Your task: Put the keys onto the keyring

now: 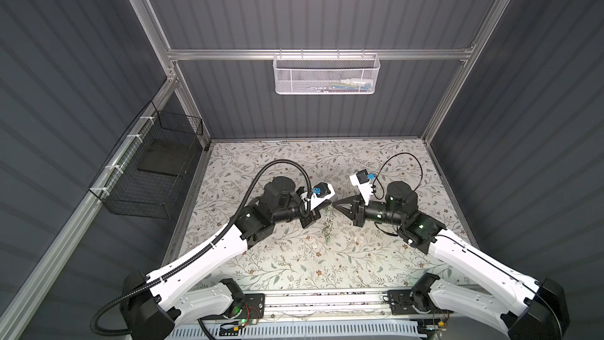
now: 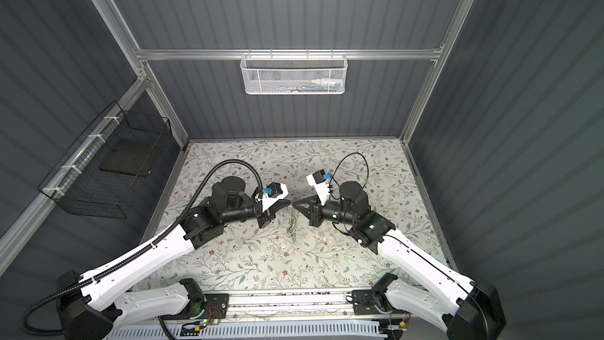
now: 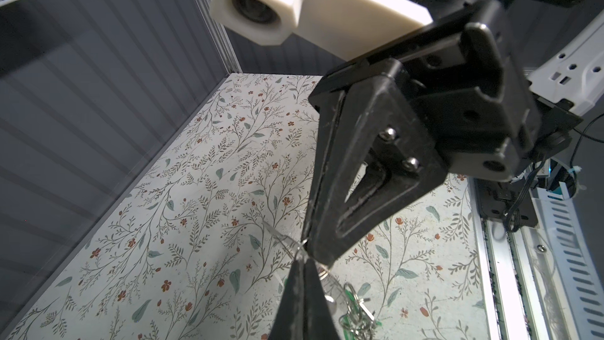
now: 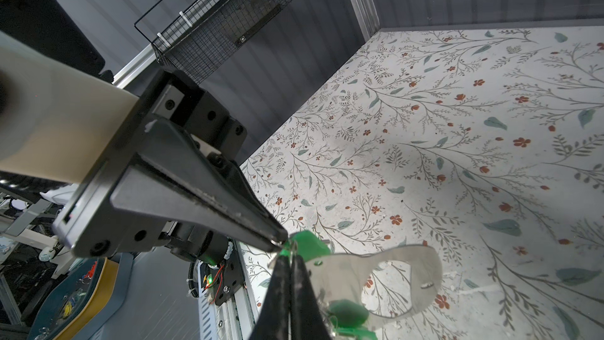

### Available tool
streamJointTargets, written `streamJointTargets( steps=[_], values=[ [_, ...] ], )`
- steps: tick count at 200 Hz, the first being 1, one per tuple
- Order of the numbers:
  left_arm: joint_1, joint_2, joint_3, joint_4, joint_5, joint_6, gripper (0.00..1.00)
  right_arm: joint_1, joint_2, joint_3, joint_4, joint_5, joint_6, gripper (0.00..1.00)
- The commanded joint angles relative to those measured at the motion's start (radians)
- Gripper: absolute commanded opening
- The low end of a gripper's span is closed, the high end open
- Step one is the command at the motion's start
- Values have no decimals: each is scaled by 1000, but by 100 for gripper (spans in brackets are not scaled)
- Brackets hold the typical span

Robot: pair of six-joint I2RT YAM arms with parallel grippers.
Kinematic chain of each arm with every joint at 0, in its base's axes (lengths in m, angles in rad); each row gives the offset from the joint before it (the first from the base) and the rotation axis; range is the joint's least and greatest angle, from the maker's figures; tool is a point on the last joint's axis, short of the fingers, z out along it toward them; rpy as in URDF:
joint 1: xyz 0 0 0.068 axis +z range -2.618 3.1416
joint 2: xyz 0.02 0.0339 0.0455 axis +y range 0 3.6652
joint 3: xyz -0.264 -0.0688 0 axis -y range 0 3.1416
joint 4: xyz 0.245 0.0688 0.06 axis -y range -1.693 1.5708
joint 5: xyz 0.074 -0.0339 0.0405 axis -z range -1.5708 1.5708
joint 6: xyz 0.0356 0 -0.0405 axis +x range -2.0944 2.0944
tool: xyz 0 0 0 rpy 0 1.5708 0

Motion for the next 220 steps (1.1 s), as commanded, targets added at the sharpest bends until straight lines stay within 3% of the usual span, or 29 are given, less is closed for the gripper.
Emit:
streamJointTargets(
  steps=[1, 106, 184, 197, 220],
  values=[
    [-10, 5, 12, -35, -2, 25, 0, 0, -7, 35, 40, -8, 12, 0],
    [-10, 1, -14, -25, 32, -21, 0, -11, -35, -4, 86, 83, 64, 0],
    [-9, 48, -27, 69, 224, -278, 2, -10, -84, -101, 252, 57, 35, 0],
    [-10, 51, -33, 85, 240, -315, 7, -11, -94, -114, 277, 55, 27, 0],
    [-9, 29, -31, 92, 228, -372, 35, -10, -109, -126, 299, 57, 7, 0]
  ],
)
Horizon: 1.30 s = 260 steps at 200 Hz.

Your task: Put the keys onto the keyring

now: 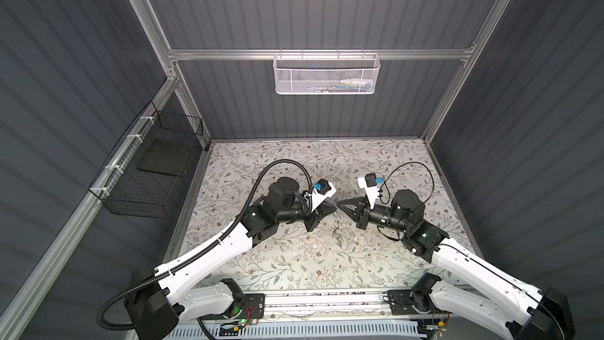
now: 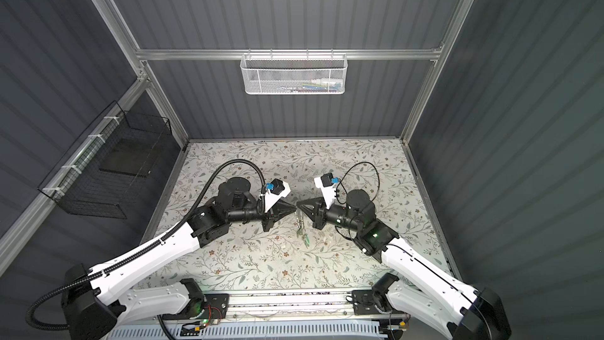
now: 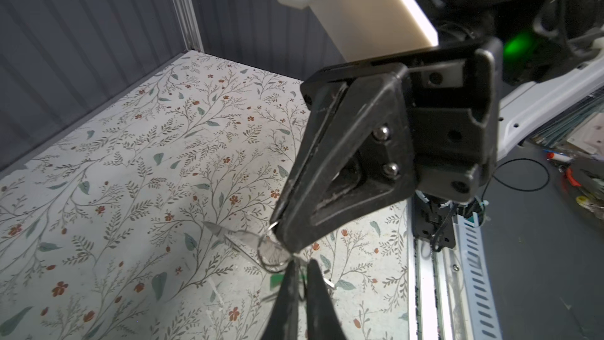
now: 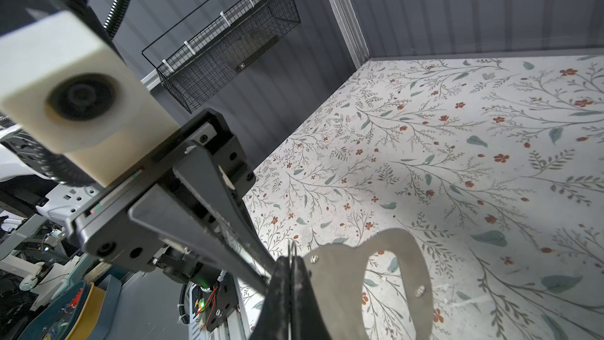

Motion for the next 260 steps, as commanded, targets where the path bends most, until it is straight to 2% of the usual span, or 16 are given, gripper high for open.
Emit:
streamJointTargets(
  steps=[1, 12, 22, 51, 94, 165, 209, 260],
  values=[
    [-7, -17, -10, 31, 65, -110, 36, -1, -28, -4, 132, 3, -32, 0],
    [-8, -32, -8, 40, 47, -148, 49, -3, -33, -6, 131, -2, -43, 0],
    [-8, -48, -7, 48, 49, -171, 55, -4, -37, -9, 134, -3, -48, 0],
    [-4, -99, -10, 86, -6, -258, 58, -9, -46, -33, 184, -8, -43, 0],
    [28, -91, -8, 150, -41, -362, 47, -17, -52, -54, 265, -29, -28, 0],
    [72, -62, -36, 264, 8, -454, 30, -23, -80, -75, 324, -77, -17, 0],
    [79, -26, -31, 294, 96, -459, 25, -36, -73, -84, 371, -101, 6, 0],
    [79, -20, -44, 324, 150, -459, 25, -42, -67, -83, 374, -111, 14, 0]
  ],
)
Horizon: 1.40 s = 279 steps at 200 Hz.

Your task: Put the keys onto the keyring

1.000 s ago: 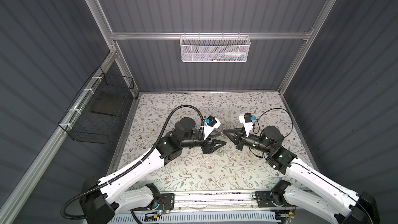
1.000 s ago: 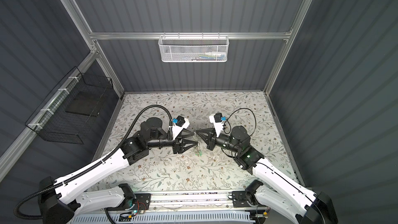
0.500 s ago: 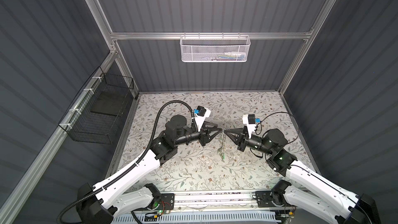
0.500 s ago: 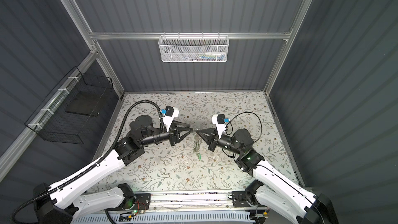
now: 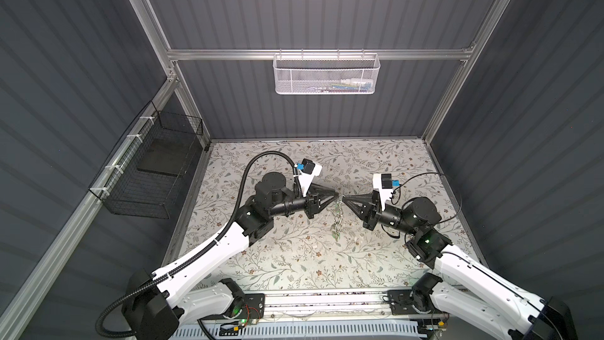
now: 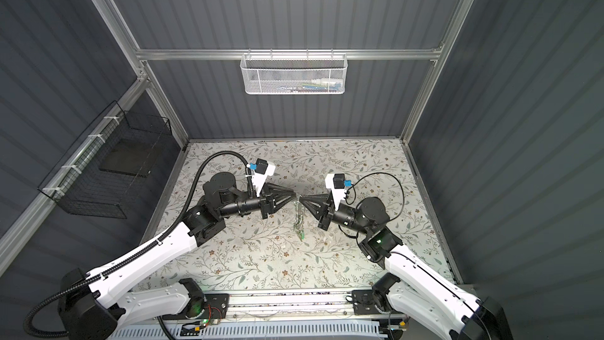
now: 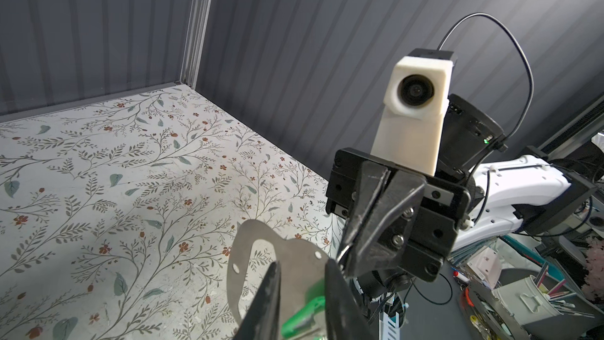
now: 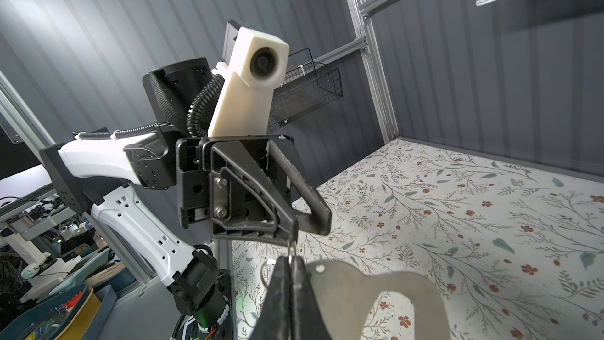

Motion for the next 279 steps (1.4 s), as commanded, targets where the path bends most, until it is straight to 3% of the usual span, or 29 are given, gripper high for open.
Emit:
streamJointTargets(
  steps=[1, 124, 210, 253, 279],
  values=[
    [-1, 5, -12, 37, 66, -9, 25, -4, -2, 0, 65, -18, 13, 0],
    [-1, 52, -12, 79, 157, -32, 22, -10, -6, -4, 56, -13, 21, 0],
    [-2, 31, -29, 110, 164, -26, 4, -11, -4, -13, 78, -34, 28, 0],
    [-2, 32, -20, 97, 171, -14, 0, -13, 14, 0, 57, -75, 19, 8],
    [-1, 26, 23, -40, 146, 79, 0, -18, -17, 14, -53, -66, -25, 17]
  ],
)
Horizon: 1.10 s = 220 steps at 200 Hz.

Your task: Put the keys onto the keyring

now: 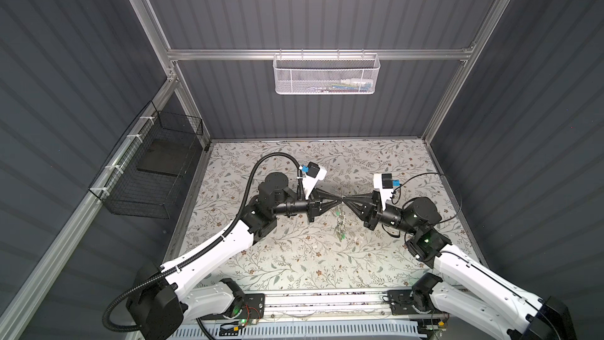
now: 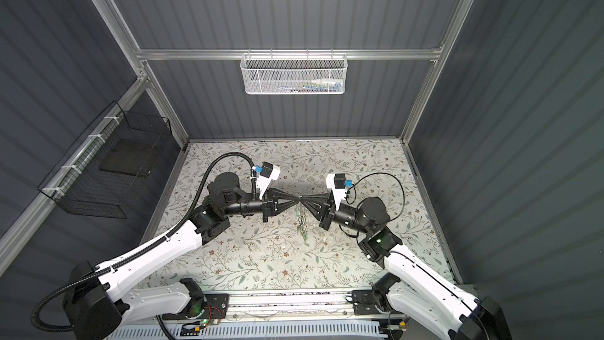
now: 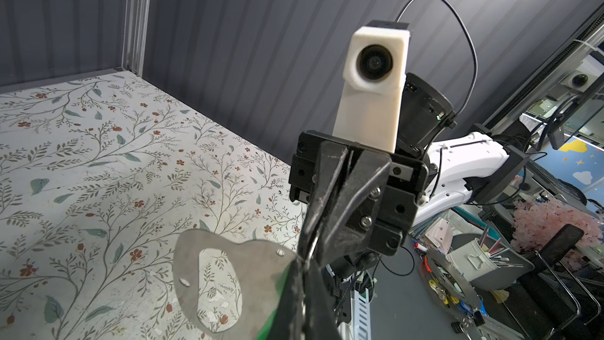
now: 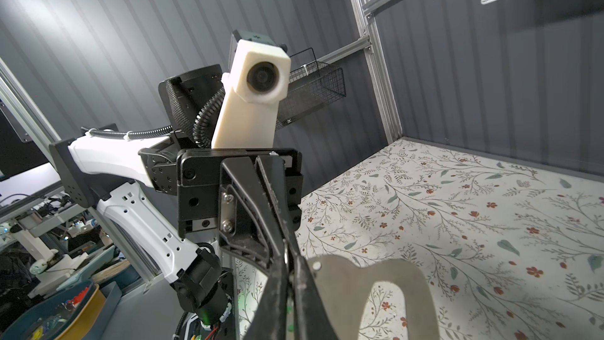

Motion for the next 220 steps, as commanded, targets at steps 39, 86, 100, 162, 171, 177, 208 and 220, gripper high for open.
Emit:
streamJointTargets(
  steps=[39, 86, 100, 162, 171, 177, 208, 220],
  values=[
    [-4, -19, 144, -415, -71, 312, 0, -7, -83, 94, -383, 13, -157, 25],
    [-4, 1, 191, -670, -117, 552, 0, 3, -36, 190, -637, 29, -271, 24],
    [-4, 11, 206, -746, -142, 601, 0, 14, 1, 216, -667, 5, -286, 24],
    [-4, -7, 189, -852, -158, 720, 0, 63, 152, 331, -764, -70, -356, 26],
    [-4, -10, 189, -858, -153, 730, 0, 75, 175, 349, -779, -75, -371, 27],
    [-4, -11, 190, -861, -151, 735, 0, 84, 190, 361, -788, -79, -379, 27],
    [-4, -29, 185, -849, -146, 733, 0, 100, 247, 390, -798, -100, -398, 27],
    [-4, -32, 184, -846, -150, 732, 0, 104, 248, 396, -798, -112, -401, 26]
  ],
)
